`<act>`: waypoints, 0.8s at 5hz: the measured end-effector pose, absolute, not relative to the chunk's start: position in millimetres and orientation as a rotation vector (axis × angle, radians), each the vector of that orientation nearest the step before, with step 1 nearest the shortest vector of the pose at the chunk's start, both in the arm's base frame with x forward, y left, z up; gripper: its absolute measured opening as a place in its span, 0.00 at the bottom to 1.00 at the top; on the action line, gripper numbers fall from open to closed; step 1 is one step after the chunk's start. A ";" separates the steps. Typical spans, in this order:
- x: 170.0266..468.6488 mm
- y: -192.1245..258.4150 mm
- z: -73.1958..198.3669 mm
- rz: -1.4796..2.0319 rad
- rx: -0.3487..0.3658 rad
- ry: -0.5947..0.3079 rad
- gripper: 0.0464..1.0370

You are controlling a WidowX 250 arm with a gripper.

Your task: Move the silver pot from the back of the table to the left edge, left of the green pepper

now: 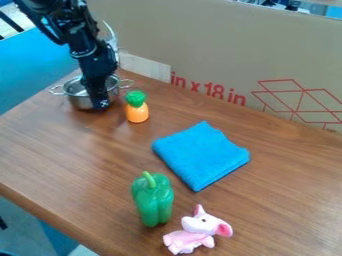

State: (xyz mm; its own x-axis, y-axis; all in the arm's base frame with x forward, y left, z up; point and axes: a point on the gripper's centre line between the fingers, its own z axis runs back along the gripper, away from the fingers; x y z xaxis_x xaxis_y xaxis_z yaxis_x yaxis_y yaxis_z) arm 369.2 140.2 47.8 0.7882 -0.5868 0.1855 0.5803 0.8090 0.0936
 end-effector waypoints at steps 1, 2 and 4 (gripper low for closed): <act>357.8 137.3 58.0 -0.646 0.056 -0.212 0.06; 331.6 126.6 73.7 -0.690 0.120 -0.185 0.06; 260.3 115.1 68.4 -0.703 0.155 -0.022 0.06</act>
State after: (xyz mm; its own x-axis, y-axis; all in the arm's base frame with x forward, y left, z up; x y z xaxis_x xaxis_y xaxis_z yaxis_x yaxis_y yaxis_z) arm 260.3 115.1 68.4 0.7632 -0.6454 -0.0316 0.6421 0.7520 0.1492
